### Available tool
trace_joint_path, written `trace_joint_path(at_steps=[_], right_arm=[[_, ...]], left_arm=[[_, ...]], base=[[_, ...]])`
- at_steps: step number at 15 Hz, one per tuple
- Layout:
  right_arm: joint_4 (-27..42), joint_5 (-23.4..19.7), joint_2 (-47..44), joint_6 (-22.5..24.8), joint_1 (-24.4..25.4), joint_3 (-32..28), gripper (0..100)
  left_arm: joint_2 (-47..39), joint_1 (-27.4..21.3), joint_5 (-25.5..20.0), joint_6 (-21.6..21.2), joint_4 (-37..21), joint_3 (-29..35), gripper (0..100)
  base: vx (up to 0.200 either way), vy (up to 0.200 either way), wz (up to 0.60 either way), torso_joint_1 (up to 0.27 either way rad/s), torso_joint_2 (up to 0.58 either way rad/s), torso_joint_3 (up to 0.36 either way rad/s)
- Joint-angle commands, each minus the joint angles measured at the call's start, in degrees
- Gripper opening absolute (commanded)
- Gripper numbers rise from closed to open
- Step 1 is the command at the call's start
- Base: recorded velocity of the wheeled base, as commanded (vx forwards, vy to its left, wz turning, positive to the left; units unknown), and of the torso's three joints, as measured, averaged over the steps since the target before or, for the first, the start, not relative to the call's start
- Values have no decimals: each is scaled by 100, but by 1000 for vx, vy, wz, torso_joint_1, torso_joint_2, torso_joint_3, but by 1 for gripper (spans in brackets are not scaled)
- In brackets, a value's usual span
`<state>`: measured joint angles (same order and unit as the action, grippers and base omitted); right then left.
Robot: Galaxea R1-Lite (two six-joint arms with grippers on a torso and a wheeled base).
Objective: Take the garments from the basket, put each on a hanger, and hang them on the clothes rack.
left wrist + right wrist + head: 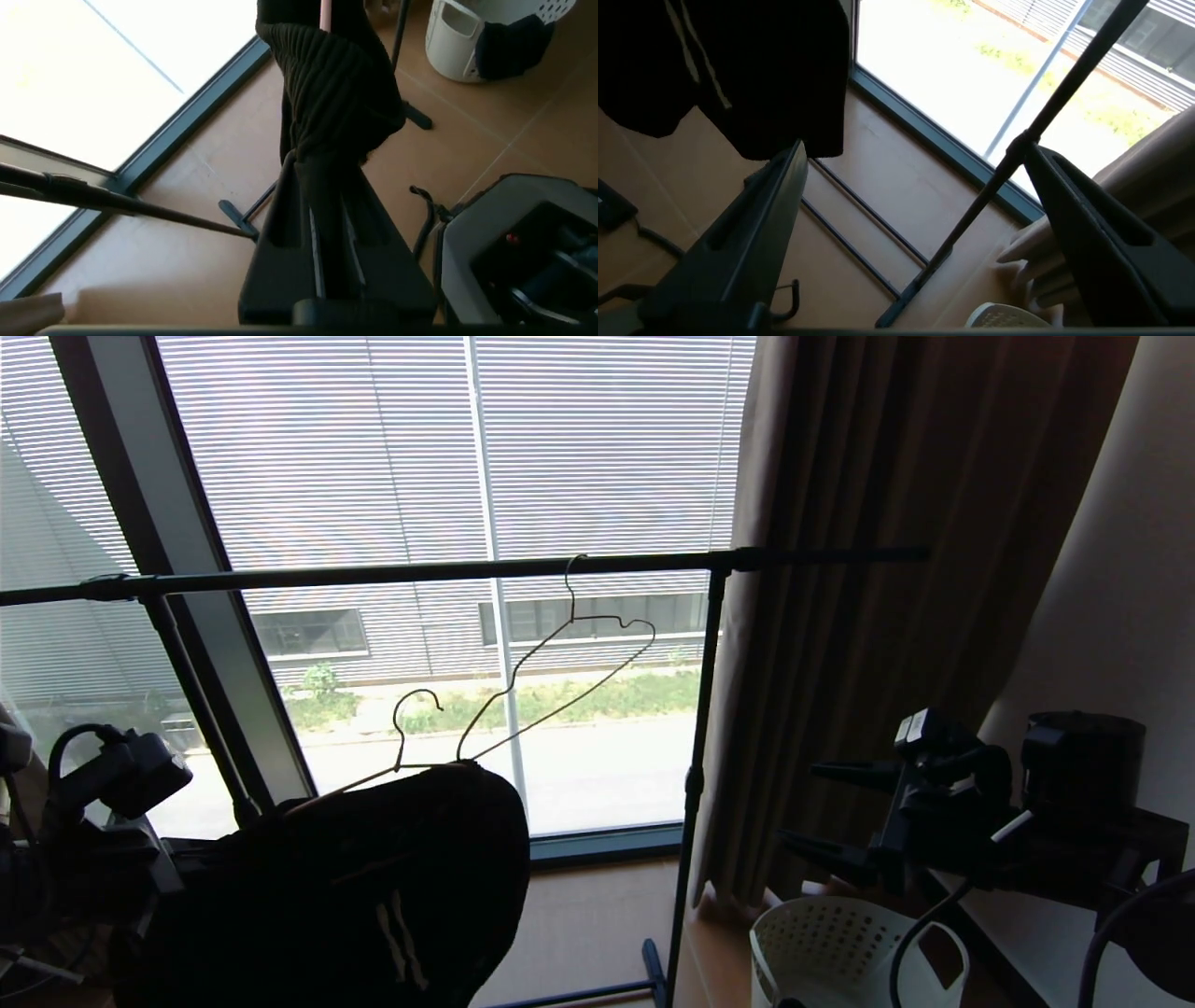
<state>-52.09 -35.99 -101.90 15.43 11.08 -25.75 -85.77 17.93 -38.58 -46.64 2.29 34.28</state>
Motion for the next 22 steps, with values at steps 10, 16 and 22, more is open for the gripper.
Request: trace_joint_path(at_steps=[10, 16, 22], right_arm=[[-3, 4, -32, 4, 61, -1, 100], [-3, 4, -40, 4, 61, -1, 100], [-12, 4, -76, 4, 52, -18, 100]], left_arm=[[-221, -387, 290, 1579, 667, 316, 0], [-783, -1450, 809, 3205, 1827, 958, 0], [-1231, -1582, 1195, 3662, 1845, 1705, 0]], base=[[0, 0, 0, 0, 0, 0], [0, 0, 0, 0, 0, 0], [0, 0, 0, 0, 0, 0]])
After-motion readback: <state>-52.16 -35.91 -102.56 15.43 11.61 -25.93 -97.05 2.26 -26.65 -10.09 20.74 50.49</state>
